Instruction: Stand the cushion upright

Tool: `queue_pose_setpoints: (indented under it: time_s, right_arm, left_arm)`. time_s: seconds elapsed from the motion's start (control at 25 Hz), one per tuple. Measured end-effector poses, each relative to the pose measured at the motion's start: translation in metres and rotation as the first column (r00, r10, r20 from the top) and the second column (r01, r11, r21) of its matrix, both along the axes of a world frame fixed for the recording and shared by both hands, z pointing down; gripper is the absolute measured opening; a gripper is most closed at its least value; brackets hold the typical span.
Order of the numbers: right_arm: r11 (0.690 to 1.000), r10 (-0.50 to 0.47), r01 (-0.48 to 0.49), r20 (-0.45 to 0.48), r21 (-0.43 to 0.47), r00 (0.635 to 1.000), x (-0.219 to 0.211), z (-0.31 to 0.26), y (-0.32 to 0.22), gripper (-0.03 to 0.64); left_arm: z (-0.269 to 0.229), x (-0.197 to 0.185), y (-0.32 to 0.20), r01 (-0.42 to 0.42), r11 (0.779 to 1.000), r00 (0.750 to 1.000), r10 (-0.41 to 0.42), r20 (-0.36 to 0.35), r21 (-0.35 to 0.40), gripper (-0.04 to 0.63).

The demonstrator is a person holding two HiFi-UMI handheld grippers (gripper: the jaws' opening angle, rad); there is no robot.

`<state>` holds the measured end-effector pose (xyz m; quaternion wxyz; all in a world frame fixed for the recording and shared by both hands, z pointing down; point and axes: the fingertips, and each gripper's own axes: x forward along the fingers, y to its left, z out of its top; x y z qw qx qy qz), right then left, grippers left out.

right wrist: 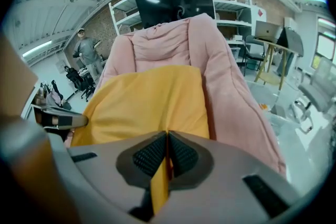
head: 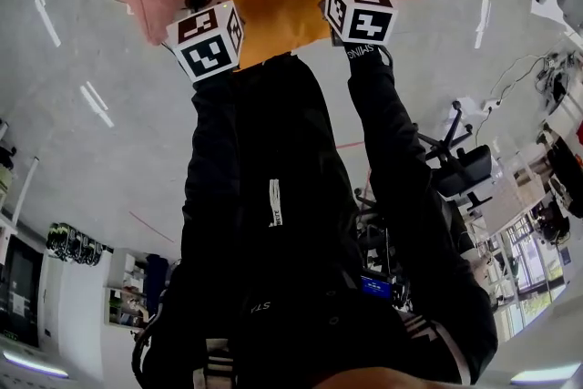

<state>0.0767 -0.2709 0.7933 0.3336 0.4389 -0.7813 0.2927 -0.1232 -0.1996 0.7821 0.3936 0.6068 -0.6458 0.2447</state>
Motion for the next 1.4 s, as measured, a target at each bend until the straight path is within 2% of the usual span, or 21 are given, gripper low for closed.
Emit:
queue_pose_setpoints:
  time_s: [0.24,0.44,0.8,1.08,1.4]
  right_arm:
    - [0.997,0.017,-0.019,0.021,0.077,1.0,0.004,-0.063,0.008,0.023]
    - [0.991,0.003,-0.003,0.003,0.133,1.0,0.006,-0.125,0.007,0.023]
    - [0.976,0.019,-0.031,0.062,0.214,0.998,-0.001,-0.221,-0.027,0.023]
    - [0.96,0.02,-0.041,0.078,0.276,0.997,-0.03,-0.258,-0.074,0.023]
    - [0.935,0.038,-0.071,0.101,0.346,0.994,-0.066,-0.275,-0.161,0.023]
  left_arm:
    - [-0.058,0.004,0.009,0.017,0.999,1.0,-0.018,0.015,0.05,0.011]
    - [-0.117,0.008,0.006,-0.004,0.996,0.998,-0.001,0.058,0.084,0.011]
    - [-0.215,-0.001,-0.027,0.028,0.982,0.995,-0.045,0.087,0.187,0.009]
    - [-0.251,-0.031,-0.077,0.03,0.966,0.993,-0.059,0.106,0.259,0.009]
    - [-0.271,-0.068,-0.168,0.023,0.941,0.988,-0.074,0.138,0.338,0.008]
